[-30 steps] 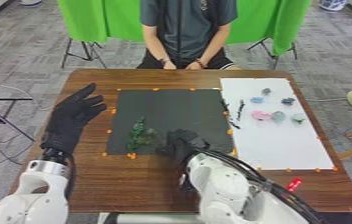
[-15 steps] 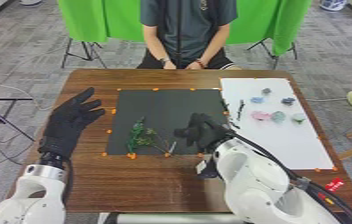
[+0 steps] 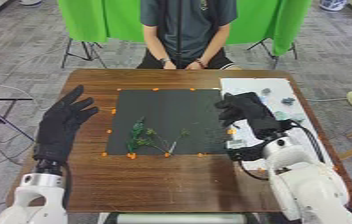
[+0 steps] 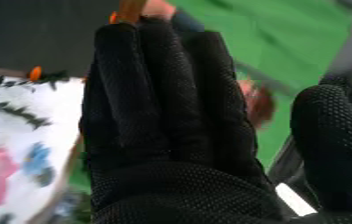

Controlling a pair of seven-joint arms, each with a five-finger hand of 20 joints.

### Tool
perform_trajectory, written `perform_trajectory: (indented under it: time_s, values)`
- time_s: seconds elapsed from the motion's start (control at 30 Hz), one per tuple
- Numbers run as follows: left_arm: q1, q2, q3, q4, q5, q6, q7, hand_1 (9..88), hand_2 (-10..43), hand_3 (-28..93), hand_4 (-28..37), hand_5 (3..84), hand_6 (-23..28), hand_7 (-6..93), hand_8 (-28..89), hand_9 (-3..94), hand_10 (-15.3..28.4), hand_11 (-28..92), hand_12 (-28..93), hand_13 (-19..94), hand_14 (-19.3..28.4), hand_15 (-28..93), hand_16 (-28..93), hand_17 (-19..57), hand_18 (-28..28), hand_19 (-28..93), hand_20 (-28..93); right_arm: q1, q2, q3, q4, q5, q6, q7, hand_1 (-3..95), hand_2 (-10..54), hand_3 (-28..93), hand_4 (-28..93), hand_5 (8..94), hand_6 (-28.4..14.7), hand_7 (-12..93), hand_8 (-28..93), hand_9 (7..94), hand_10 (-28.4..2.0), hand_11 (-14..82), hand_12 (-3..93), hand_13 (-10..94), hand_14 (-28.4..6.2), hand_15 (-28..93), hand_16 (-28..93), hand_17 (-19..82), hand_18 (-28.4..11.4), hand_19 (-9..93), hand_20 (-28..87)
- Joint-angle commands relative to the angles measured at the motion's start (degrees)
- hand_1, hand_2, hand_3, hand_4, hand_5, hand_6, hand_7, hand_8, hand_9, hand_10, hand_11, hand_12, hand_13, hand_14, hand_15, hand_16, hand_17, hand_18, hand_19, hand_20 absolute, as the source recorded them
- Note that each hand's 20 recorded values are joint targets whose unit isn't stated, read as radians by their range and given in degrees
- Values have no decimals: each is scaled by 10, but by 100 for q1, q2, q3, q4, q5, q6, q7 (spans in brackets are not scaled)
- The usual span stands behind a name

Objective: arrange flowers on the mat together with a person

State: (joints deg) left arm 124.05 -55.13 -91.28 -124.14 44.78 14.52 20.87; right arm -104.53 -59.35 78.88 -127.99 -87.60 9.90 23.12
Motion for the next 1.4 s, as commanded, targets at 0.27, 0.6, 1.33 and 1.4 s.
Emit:
perform_trajectory:
  time_s: [0.27, 0.6, 1.33, 1.4]
  values:
    - [188, -258, -94, 55, 201, -259, -295, 201, 57, 767, -283, 391, 55, 89, -82, 374, 177, 210, 96, 273, 270, 484, -78, -85, 260, 494, 166, -991, -880, 1136, 605, 3532, -892, -1811, 129, 140, 780, -273, 511, 0, 143, -124, 503, -175, 131, 137, 370, -209, 360, 114, 31, -238, 489, 162]
    - [130, -331, -101, 58, 213, -290, -418, 203, 55, 767, -283, 386, 56, 87, -80, 374, 182, 214, 96, 275, 272, 487, -75, -83, 260, 496, 169, -1073, -828, 1149, 675, 3635, -917, -2075, 115, 130, 787, -276, 471, 19, 135, -121, 462, -155, 82, 138, 358, -208, 299, 142, 24, -242, 464, 170]
    - [15, -279, -11, 89, 149, -222, -395, 213, 57, 763, -283, 384, 53, 81, -79, 384, 175, 194, 90, 322, 255, 392, -54, -73, 268, 501, 169, -921, -932, 1035, 729, 3673, -972, -2104, 115, 125, 800, -274, 444, 25, 139, -124, 449, -147, 66, 143, 369, -205, 292, 160, 28, -245, 461, 182]
    - [3, -282, -9, 90, 161, -231, -400, 213, 56, 765, -283, 384, 53, 81, -79, 385, 176, 195, 90, 322, 255, 392, -53, -73, 267, 501, 169, -906, -953, 1010, 735, 3680, -944, -2113, 116, 124, 802, -273, 444, 25, 140, -124, 450, -148, 67, 143, 371, -205, 294, 160, 29, -245, 462, 182]
